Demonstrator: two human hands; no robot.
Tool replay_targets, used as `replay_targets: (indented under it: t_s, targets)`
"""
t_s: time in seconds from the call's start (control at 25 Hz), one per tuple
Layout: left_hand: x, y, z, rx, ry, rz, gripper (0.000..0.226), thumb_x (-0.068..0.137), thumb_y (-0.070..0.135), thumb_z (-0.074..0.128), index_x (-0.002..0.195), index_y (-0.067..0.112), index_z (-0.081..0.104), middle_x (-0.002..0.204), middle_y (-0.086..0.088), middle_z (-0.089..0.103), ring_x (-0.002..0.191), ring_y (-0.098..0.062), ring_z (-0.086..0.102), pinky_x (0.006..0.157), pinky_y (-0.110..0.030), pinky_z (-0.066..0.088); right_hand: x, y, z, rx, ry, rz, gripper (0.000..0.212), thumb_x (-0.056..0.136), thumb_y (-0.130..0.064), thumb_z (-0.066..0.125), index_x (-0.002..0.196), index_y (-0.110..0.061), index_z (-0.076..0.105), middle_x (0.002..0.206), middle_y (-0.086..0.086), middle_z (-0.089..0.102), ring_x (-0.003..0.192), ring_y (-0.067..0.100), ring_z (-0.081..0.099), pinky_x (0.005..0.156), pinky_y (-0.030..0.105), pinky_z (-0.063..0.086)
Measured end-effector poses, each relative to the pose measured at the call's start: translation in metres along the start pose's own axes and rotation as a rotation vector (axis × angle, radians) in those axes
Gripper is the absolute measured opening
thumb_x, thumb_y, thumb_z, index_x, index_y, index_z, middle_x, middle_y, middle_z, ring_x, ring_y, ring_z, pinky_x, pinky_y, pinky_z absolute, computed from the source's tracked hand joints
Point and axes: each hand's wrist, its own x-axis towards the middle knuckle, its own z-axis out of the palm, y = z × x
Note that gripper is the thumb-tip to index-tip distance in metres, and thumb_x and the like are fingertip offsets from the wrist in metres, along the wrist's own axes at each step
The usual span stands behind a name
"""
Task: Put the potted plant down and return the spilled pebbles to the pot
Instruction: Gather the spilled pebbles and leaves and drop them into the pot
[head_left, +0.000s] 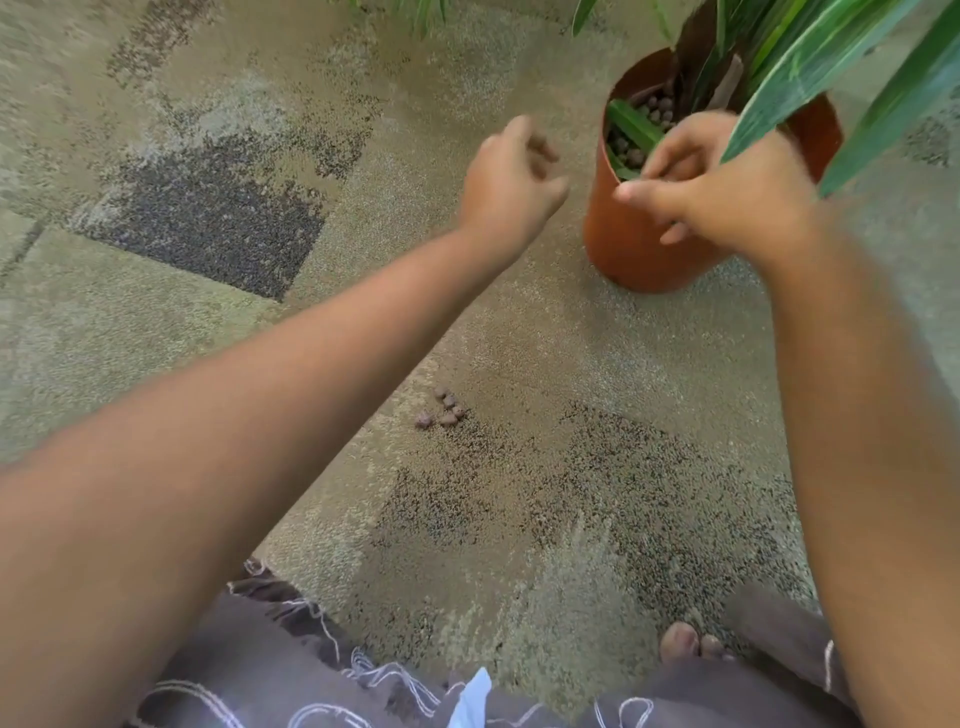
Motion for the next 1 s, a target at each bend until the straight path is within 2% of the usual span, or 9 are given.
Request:
replay_targets:
  t_s: [0.04,0.12,0.2,0.28,0.36,0.44,0.56,0.72,1.0]
  targets:
    - [-0.009,-0.014,-0.012,0.152,-0.051,0.067,0.016,0.078,0.011,0.063,0.092,0.015,0.056,0.095,-0.003,0.061,0.085,-0.018,0.060,0.081,-0.037,0.054,0.003,0.002,0.011,-0.099,-0.054,0.004,0.017,0.079,-0.028,0.070,0.080,-0.020,0.056,0.081,-0.001,0.066,0.039,-0.006,0.057,0.034,0.004,0.037]
    - [-0.027,-0.055,-0.034,0.543,-0.323,0.147,0.020,0.077,0.014,0.066,0.095,0.016,0.057,0.098,0.000,0.062,0.087,-0.016,0.058,0.085,-0.038,0.052,0.005,0.008,0.044,-0.239,-0.266,-0.012,0.022,0.076,-0.031,0.072,0.090,-0.021,0.058,0.084,-0.007,0.063,0.050,-0.001,0.060,0.040,0.006,0.041]
    - [-0.050,-0.093,-0.052,0.876,-0.624,0.046,0.039,0.072,0.026,0.071,0.106,0.019,0.053,0.106,0.004,0.055,0.094,-0.016,0.056,0.089,-0.036,0.051,-0.001,0.013,0.089,-0.315,-0.493,-0.029,0.029,0.075,-0.030,0.073,0.097,-0.021,0.058,0.093,-0.005,0.063,0.064,0.006,0.061,0.053,0.015,0.051]
    - [-0.067,-0.116,-0.052,0.958,-0.744,-0.095,0.060,0.065,0.038,0.075,0.113,0.019,0.045,0.113,0.000,0.052,0.096,-0.018,0.053,0.089,-0.035,0.050,-0.010,0.023,0.128,-0.382,-0.609,-0.050,0.043,0.073,-0.029,0.075,0.110,-0.023,0.055,0.109,0.000,0.061,0.079,0.011,0.060,0.075,0.029,0.054]
    - [-0.080,-0.131,-0.047,0.977,-0.710,-0.202,0.072,0.062,0.044,0.076,0.118,0.015,0.042,0.118,-0.006,0.052,0.097,-0.022,0.053,0.086,-0.033,0.048,-0.016,0.035,0.159,-0.457,-0.639,-0.103,0.063,0.070,-0.029,0.077,0.126,-0.026,0.047,0.122,0.004,0.056,0.100,0.020,0.057,0.088,0.036,0.047]
    - [-0.086,-0.134,-0.041,0.985,-0.604,-0.273,0.078,0.061,0.045,0.077,0.122,0.014,0.041,0.120,-0.008,0.051,0.105,-0.026,0.054,0.088,-0.036,0.045,-0.019,0.043,0.178,-0.509,-0.627,-0.172,0.074,0.068,-0.028,0.079,0.132,-0.027,0.043,0.126,0.006,0.053,0.111,0.025,0.053,0.090,0.034,0.043]
    - [-0.096,-0.141,-0.031,0.848,-0.442,-0.340,0.070,0.062,0.039,0.078,0.117,0.012,0.044,0.109,-0.007,0.053,0.101,-0.025,0.055,0.084,-0.035,0.046,-0.017,0.048,0.187,-0.507,-0.562,-0.242,0.062,0.071,-0.022,0.076,0.127,-0.026,0.048,0.116,0.005,0.054,0.104,0.024,0.055,0.078,0.029,0.042]
    - [-0.107,-0.154,-0.028,0.461,-0.287,-0.335,0.035,0.069,0.013,0.076,0.090,0.011,0.047,0.085,-0.004,0.060,0.074,-0.019,0.058,0.073,-0.037,0.054,-0.011,0.051,0.188,-0.510,-0.557,-0.258,0.036,0.075,-0.014,0.072,0.110,-0.019,0.061,0.104,0.003,0.054,0.089,0.018,0.054,0.071,0.027,0.042]
    - [-0.104,-0.162,-0.027,0.381,-0.281,-0.265,0.023,0.070,0.011,0.075,0.078,0.015,0.054,0.087,-0.010,0.063,0.079,-0.026,0.062,0.072,-0.039,0.055,-0.003,0.052,0.183,-0.402,-0.610,-0.189,0.024,0.073,-0.012,0.074,0.096,-0.016,0.067,0.085,-0.003,0.060,0.080,0.014,0.058,0.074,0.026,0.050]
